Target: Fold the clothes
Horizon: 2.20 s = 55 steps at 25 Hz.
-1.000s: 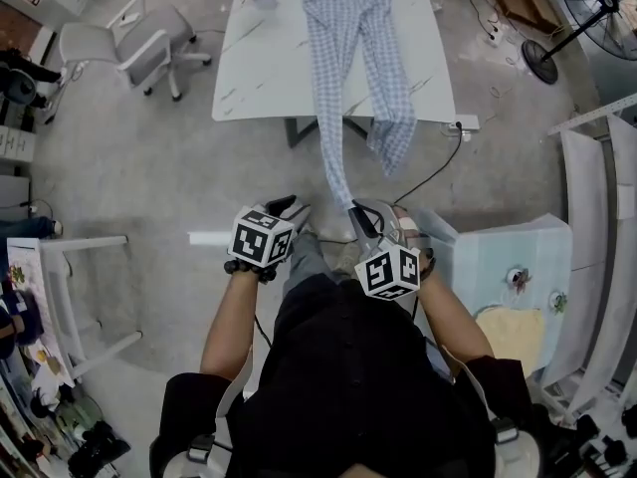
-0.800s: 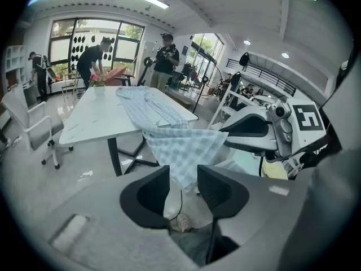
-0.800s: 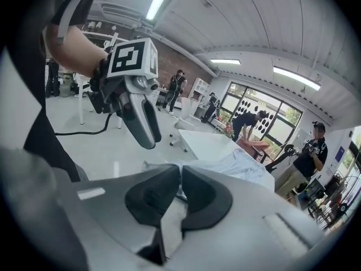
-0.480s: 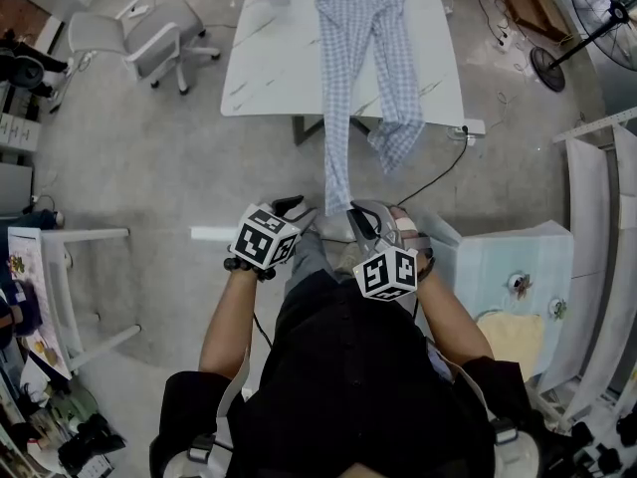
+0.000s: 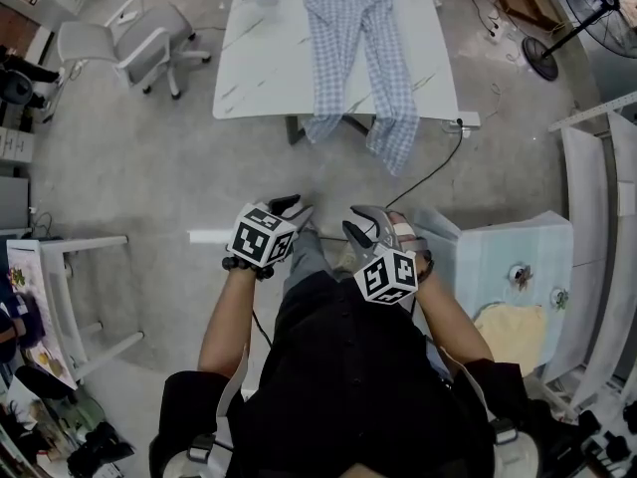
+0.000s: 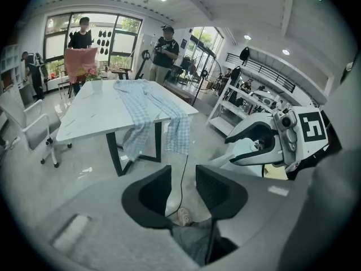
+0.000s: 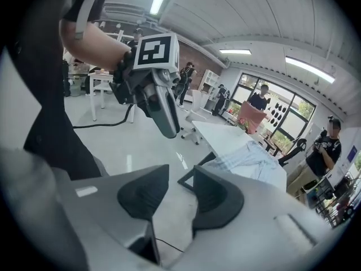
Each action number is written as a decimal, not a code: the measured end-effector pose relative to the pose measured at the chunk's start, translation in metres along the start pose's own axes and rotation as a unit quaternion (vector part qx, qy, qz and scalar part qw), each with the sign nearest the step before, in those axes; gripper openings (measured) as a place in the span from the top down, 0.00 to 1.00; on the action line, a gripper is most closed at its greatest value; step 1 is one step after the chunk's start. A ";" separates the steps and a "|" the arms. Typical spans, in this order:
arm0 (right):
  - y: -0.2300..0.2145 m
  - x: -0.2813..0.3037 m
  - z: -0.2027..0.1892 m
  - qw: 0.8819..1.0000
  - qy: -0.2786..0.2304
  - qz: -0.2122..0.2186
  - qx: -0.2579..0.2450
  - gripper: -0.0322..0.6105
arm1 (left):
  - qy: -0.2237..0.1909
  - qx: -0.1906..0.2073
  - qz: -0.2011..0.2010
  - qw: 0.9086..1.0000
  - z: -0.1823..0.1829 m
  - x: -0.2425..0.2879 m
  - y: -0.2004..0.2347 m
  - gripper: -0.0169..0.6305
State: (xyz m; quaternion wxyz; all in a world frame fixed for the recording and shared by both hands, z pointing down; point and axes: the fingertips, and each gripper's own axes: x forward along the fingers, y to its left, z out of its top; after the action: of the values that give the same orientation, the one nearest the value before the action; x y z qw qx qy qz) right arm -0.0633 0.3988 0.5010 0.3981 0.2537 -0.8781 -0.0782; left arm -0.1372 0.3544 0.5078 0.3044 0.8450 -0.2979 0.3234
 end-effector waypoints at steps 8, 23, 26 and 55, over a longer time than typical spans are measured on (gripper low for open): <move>-0.032 0.003 -0.006 0.999 0.011 -0.035 0.031 0.74 | -0.005 0.009 0.014 1.000 0.023 0.002 0.019 0.77; -0.198 0.090 0.024 0.986 0.027 -0.113 0.121 0.78 | -0.013 0.064 0.021 0.998 0.168 0.038 0.148 0.79; -0.228 0.113 0.031 0.980 0.037 -0.133 0.140 0.79 | -0.017 0.070 0.022 0.997 0.188 0.039 0.180 0.79; -0.382 0.234 -0.067 0.936 0.063 -0.024 0.347 0.84 | 0.027 -0.082 0.010 0.996 0.277 0.227 0.242 0.77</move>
State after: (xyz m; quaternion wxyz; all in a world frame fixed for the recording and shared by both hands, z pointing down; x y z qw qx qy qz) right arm 0.0029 -0.0435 0.5706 0.3381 0.4012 -0.8175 0.2376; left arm -0.0662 -0.0646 0.5832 0.3772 0.8052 -0.3233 0.3238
